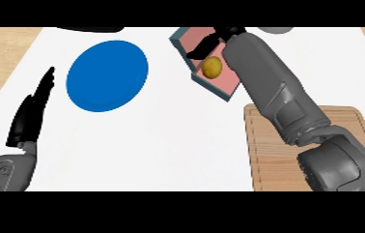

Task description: Pick the lemon from the cutting board and place it in the cardboard box

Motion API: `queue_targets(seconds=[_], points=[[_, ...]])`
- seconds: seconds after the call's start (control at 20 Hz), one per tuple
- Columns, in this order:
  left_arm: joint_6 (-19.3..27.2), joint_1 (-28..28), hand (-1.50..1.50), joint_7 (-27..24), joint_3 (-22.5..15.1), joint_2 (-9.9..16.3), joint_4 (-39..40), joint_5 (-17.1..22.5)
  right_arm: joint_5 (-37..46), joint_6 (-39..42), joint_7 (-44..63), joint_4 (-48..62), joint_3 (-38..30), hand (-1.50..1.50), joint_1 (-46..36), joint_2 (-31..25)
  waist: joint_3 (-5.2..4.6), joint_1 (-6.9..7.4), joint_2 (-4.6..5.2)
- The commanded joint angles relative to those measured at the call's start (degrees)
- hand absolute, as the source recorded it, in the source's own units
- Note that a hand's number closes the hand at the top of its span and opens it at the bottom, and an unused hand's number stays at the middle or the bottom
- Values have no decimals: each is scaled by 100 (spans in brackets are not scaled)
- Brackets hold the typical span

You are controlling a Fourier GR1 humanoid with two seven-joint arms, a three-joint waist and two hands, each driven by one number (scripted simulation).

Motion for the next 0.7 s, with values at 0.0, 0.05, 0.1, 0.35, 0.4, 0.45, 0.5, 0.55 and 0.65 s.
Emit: queue_targets(seconds=[0.0, 0.05, 0.1, 0.35, 0.4, 0.45, 0.5, 0.55, 0.65], points=[[23, -219, 0, -66, 4, -33, 265, -53, -91, -184, -283, -28, -114, -150, 93, 135, -3, -63, 30], [34, -183, 0, 217, -94, -58, -150, -84, -169, -71, -374, -78, -204, -150, 10, -98, 9, 39, 23], [-50, -193, 0, -20, 43, 14, 189, 9, -251, -274, -257, -144, -297, -150, -113, 33, -2, -14, 22], [49, 6, 0, -75, 85, -25, 127, -17, -797, -454, -1110, -428, -855, -150, 201, -113, 6, -90, -31], [136, 101, 0, -28, -25, -189, 56, -67, -940, -466, -1049, -376, -1010, -150, 222, -116, 7, -46, -18], [28, -32, 0, -50, 98, -25, 147, -1, -1050, -175, -967, -393, -1123, -150, 28, -365, 5, -94, -26], [-54, -109, 0, 57, 79, 82, 158, -50, -1136, -441, -1044, -468, -1216, -150, 60, -240, 6, -139, -45], [-42, -84, 0, 85, 48, 33, 33, -39, -1225, -295, -1153, -427, -1314, -150, 129, -388, 9, -89, -28], [-20, -22, 0, 44, 122, 1, 106, 20, -1376, 195, -1259, -384, -1469, -150, 137, -817, 7, -88, -13]])
